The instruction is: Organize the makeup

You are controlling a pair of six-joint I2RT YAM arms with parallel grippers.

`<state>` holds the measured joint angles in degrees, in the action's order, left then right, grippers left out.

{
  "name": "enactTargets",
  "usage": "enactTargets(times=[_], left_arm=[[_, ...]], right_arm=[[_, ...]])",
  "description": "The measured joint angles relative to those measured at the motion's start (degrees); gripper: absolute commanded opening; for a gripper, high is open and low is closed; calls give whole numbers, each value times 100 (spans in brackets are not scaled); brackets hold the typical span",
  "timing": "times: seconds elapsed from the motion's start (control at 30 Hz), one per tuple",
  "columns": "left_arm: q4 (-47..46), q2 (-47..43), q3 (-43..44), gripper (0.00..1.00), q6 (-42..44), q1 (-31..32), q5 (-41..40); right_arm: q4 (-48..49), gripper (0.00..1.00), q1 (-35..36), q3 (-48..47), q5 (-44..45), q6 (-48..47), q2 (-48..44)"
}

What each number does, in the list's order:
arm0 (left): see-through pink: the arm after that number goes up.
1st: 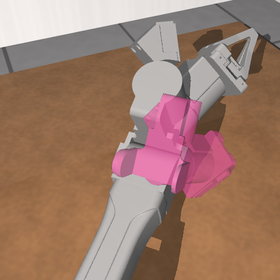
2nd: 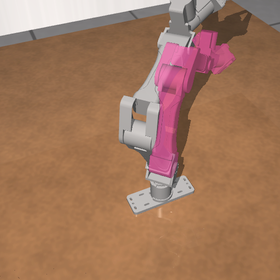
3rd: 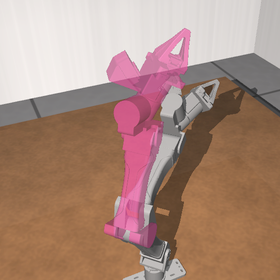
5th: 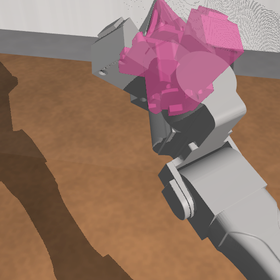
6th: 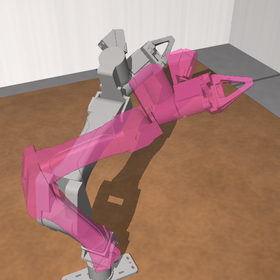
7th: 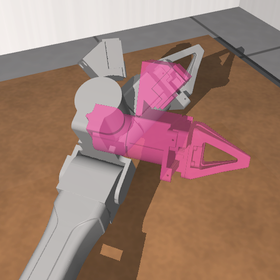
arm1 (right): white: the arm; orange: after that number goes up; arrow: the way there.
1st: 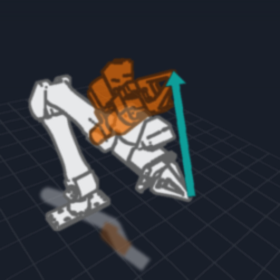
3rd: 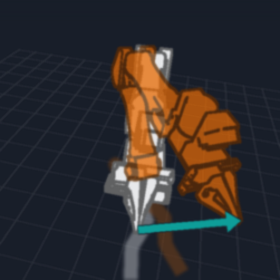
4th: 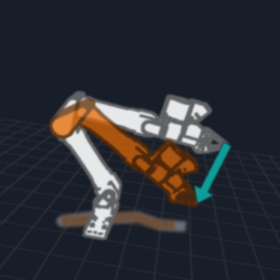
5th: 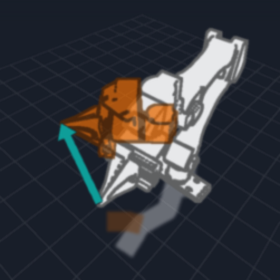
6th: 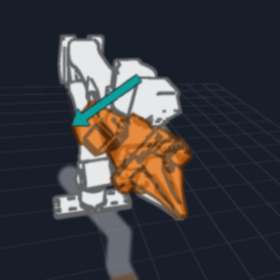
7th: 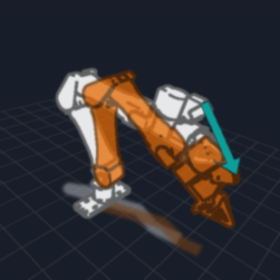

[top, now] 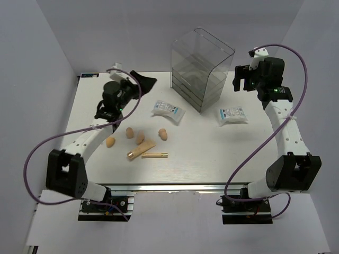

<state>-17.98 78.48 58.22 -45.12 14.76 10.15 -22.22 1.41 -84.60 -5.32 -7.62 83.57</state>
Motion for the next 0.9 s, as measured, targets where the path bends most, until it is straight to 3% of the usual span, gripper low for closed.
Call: enactTargets(times=[0.13, 0.2, 0.23, 0.27, 0.3, 0.37, 0.43, 0.47, 0.5, 0.57, 0.73, 0.8, 0.83, 0.9], left_arm=[[-289, 883, 238, 95, -516, 503, 278], [-365, 1279, 422, 82, -776, 654, 328], [-391, 1478, 544, 75, -894, 726, 334], [-417, 1679, 710, 50, -1014, 789, 328], [-435, 1884, 905, 36, -1156, 850, 330], [-522, 2258, 1257, 15, -1399, 977, 293], [-616, 2583, 1547, 18, -1674, 1113, 264], [-671, 2747, 1663, 26, -1849, 1176, 245], [-723, 2876, 1744, 41, -1998, 1226, 225], [-909, 3136, 1851, 49, -2481, 1318, 109], [-918, 3648, 1867, 57, -2815, 1447, -105], [-413, 3672, 1923, 62, -2640, 1429, -334], [50, 3672, 2057, 71, -2518, 1410, -490], [1176, 3670, 2474, 73, -2225, 1362, -986]], right_arm=[[7, 89, -2, 146, -372, -197, -94], [39, 89, -2, 374, -697, -385, -243], [81, 89, -2, 535, -920, -540, -356], [133, 89, 0, 723, -1143, -710, -507], [188, 89, 4, 911, -1335, -852, -660], [422, 90, 44, 1416, -1740, -1185, -1078], [535, 89, 109, 1805, -2122, -1478, -1421], [551, 89, 149, 1930, -2284, -1598, -1537], [566, 89, 186, 2017, -2446, -1709, -1611], [562, 89, 260, 2079, -2717, -1836, -1646], [487, 89, 278, 2151, -3040, -1871, -1604], [372, 89, 278, 2151, -3163, -1919, -1554], [308, 89, 278, 2151, -3220, -1950, -1532], [205, 89, 278, 2170, -3303, -1982, -1506]])
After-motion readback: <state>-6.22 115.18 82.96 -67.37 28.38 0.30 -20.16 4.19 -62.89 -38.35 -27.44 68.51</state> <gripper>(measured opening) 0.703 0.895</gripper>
